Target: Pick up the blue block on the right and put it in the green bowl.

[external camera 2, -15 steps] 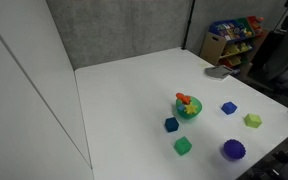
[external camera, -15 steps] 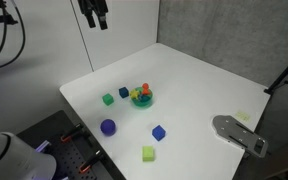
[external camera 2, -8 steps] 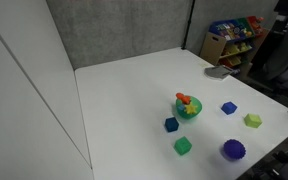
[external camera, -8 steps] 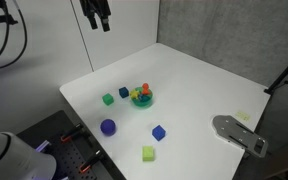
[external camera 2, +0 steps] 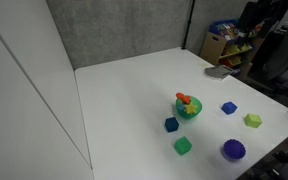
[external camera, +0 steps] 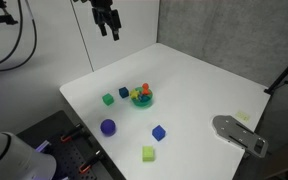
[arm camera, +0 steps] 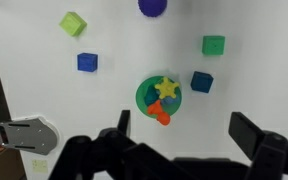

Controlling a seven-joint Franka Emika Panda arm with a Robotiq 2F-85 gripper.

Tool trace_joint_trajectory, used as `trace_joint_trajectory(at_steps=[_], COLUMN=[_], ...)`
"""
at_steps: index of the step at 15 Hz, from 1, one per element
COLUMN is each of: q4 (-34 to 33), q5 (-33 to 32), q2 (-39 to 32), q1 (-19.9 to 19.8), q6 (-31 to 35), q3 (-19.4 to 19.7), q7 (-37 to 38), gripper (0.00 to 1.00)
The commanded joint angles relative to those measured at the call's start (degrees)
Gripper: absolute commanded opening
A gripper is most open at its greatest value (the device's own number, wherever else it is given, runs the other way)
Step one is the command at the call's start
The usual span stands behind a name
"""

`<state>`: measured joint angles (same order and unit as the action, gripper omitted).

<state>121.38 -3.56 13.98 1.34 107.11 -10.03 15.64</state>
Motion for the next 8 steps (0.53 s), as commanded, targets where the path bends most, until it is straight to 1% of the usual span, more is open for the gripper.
trace_joint_trajectory(at_steps=[1,4,8], q4=[-1.3,-1.0,-0.3], q5=[2.7,4.0,6.3], q2=[-4.4,-7.7,-11.9], q1=[0.9,0.6,-0.2], q6=[4.4,8.7,13.9], q3=[1.8,3.1,5.9], q7=[0.0,-0.2,-1.4], gripper=[1.00,1.00,1.00])
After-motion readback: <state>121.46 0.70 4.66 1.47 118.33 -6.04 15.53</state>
